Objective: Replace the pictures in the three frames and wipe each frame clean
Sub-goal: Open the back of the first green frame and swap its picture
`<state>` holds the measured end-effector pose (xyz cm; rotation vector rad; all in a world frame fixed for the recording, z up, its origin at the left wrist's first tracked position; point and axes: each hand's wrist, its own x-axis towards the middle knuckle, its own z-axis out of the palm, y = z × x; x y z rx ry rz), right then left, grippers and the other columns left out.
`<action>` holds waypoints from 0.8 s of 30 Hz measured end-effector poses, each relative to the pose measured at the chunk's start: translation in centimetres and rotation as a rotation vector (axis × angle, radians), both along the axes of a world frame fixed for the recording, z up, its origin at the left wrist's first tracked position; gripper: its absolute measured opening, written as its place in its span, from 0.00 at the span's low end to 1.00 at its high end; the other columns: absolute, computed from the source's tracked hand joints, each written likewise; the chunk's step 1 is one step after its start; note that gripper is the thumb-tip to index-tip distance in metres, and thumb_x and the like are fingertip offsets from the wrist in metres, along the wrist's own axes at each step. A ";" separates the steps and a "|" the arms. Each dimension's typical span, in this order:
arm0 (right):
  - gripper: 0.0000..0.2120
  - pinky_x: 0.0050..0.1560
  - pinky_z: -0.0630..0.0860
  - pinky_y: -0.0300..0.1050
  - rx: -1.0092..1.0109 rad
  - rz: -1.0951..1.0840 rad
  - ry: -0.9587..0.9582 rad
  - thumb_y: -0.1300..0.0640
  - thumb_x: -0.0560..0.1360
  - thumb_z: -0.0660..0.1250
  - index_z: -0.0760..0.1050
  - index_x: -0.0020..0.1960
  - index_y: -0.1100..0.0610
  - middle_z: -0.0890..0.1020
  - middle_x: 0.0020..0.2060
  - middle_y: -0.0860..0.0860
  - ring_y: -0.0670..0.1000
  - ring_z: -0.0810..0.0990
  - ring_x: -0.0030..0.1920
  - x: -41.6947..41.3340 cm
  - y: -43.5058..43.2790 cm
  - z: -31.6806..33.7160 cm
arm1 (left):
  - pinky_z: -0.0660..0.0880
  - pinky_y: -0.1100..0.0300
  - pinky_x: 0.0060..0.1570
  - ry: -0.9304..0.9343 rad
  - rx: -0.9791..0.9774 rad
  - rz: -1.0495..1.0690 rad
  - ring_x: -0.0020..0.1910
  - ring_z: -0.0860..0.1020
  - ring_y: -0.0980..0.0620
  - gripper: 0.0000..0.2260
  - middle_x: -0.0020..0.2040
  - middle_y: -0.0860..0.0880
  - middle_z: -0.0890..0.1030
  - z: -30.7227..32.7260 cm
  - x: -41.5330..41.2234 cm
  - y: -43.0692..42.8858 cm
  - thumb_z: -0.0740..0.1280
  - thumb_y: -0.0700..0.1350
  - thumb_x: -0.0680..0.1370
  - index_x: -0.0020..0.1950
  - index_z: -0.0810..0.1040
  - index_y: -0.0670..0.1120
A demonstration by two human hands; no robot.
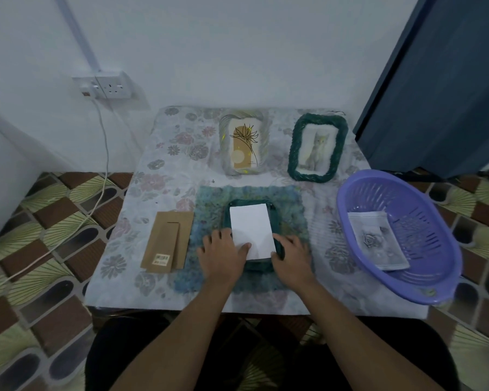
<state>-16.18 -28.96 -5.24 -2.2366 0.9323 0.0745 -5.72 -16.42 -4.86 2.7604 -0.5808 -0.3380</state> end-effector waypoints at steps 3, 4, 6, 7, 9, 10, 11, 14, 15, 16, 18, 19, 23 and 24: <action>0.23 0.70 0.64 0.51 -0.005 0.004 0.004 0.52 0.81 0.63 0.66 0.75 0.47 0.68 0.70 0.52 0.56 0.64 0.70 0.1 0.1 0.1 | 0.65 0.48 0.64 -0.032 0.003 0.022 0.68 0.67 0.45 0.26 0.68 0.49 0.72 0.2 -0.2 0.1 0.62 0.64 0.78 0.70 0.69 0.51; 0.23 0.70 0.64 0.51 -0.012 0.004 0.007 0.51 0.80 0.63 0.66 0.75 0.48 0.68 0.69 0.52 0.56 0.65 0.69 0.1 0.1 0.1 | 0.65 0.49 0.64 -0.043 -0.001 0.025 0.68 0.67 0.45 0.25 0.68 0.49 0.72 0.2 -0.3 0.1 0.63 0.64 0.78 0.70 0.69 0.52; 0.24 0.69 0.65 0.51 -0.025 -0.002 0.011 0.51 0.80 0.63 0.66 0.75 0.48 0.68 0.69 0.52 0.56 0.65 0.69 0.1 0.2 0.1 | 0.65 0.49 0.64 -0.060 -0.021 0.029 0.68 0.67 0.46 0.25 0.68 0.50 0.72 0.3 -0.5 0.2 0.64 0.63 0.78 0.70 0.69 0.52; 0.24 0.69 0.65 0.51 -0.031 -0.004 0.013 0.51 0.80 0.63 0.66 0.75 0.48 0.68 0.69 0.51 0.56 0.65 0.69 0.1 0.3 0.1 | 0.65 0.49 0.64 -0.064 -0.030 0.031 0.68 0.67 0.46 0.25 0.68 0.50 0.72 0.3 -0.6 0.3 0.64 0.62 0.78 0.71 0.69 0.53; 0.24 0.69 0.66 0.52 -0.035 -0.005 0.017 0.50 0.80 0.63 0.66 0.75 0.47 0.68 0.69 0.51 0.56 0.65 0.69 0.1 0.4 0.2 | 0.64 0.49 0.64 -0.068 -0.050 0.031 0.68 0.68 0.46 0.24 0.68 0.51 0.73 0.4 -0.7 0.3 0.65 0.61 0.78 0.70 0.70 0.53; 0.24 0.69 0.66 0.52 -0.028 -0.005 0.021 0.51 0.80 0.63 0.66 0.75 0.47 0.68 0.69 0.51 0.56 0.65 0.69 0.1 0.3 0.2 | 0.64 0.50 0.63 -0.071 -0.065 0.028 0.67 0.68 0.46 0.23 0.67 0.51 0.73 0.5 -0.8 0.2 0.66 0.59 0.78 0.70 0.70 0.53; 0.24 0.69 0.66 0.52 -0.022 -0.005 0.024 0.51 0.79 0.63 0.66 0.75 0.48 0.68 0.69 0.51 0.56 0.65 0.69 0.2 0.3 0.3 | 0.64 0.50 0.63 -0.077 -0.084 0.022 0.67 0.69 0.46 0.22 0.67 0.51 0.75 0.6 -0.8 0.1 0.67 0.57 0.78 0.69 0.71 0.53; 0.25 0.69 0.66 0.52 -0.020 0.000 0.040 0.51 0.79 0.63 0.66 0.75 0.48 0.67 0.69 0.52 0.56 0.65 0.69 0.2 0.4 0.5 | 0.66 0.50 0.59 -0.108 -0.206 0.002 0.61 0.74 0.45 0.14 0.60 0.49 0.80 0.7 -1.1 -0.3 0.67 0.47 0.79 0.64 0.74 0.50; 0.25 0.69 0.66 0.53 -0.018 0.004 0.044 0.51 0.79 0.63 0.66 0.75 0.48 0.67 0.69 0.52 0.56 0.65 0.69 0.2 0.3 0.6 | 0.68 0.49 0.56 -0.114 -0.281 0.008 0.57 0.76 0.44 0.12 0.57 0.48 0.81 0.8 -1.2 -0.3 0.67 0.44 0.79 0.62 0.76 0.48; 0.25 0.70 0.65 0.53 -0.008 0.006 0.047 0.51 0.79 0.63 0.66 0.75 0.48 0.67 0.69 0.52 0.56 0.64 0.69 0.2 0.3 0.8 | 0.70 0.49 0.54 -0.103 -0.367 0.020 0.54 0.78 0.43 0.11 0.54 0.47 0.82 0.9 -1.3 -0.5 0.67 0.41 0.78 0.61 0.77 0.47; 0.26 0.71 0.65 0.54 0.029 0.016 0.062 0.51 0.79 0.64 0.65 0.76 0.48 0.67 0.70 0.53 0.57 0.64 0.71 0.2 0.1 1.1 | 0.75 0.49 0.52 -0.052 -0.508 0.049 0.52 0.79 0.45 0.13 0.54 0.47 0.82 1.4 -1.5 -0.7 0.67 0.39 0.79 0.63 0.77 0.45; 0.26 0.71 0.65 0.54 0.054 0.023 0.066 0.50 0.79 0.64 0.65 0.76 0.49 0.67 0.71 0.53 0.58 0.64 0.71 0.2 -0.1 1.4 | 0.77 0.51 0.51 -0.037 -0.551 0.051 0.51 0.79 0.46 0.13 0.54 0.46 0.81 1.7 -1.6 -0.9 0.67 0.39 0.79 0.64 0.78 0.44; 0.22 0.65 0.72 0.51 0.107 0.013 -0.018 0.54 0.78 0.64 0.71 0.71 0.52 0.72 0.65 0.54 0.57 0.72 0.66 -0.3 -1.2 3.3 | 0.76 0.61 0.45 -0.079 -0.687 0.000 0.46 0.80 0.50 0.09 0.51 0.47 0.82 3.0 -1.9 -1.6 0.68 0.39 0.78 0.58 0.81 0.43; 0.20 0.63 0.73 0.50 0.064 0.015 -0.059 0.56 0.77 0.65 0.73 0.68 0.52 0.74 0.64 0.53 0.56 0.74 0.64 -0.7 -1.8 4.0 | 0.75 0.67 0.43 -0.085 -0.710 -0.004 0.44 0.79 0.53 0.08 0.49 0.48 0.82 3.4 -2.2 -2.0 0.68 0.39 0.78 0.56 0.82 0.43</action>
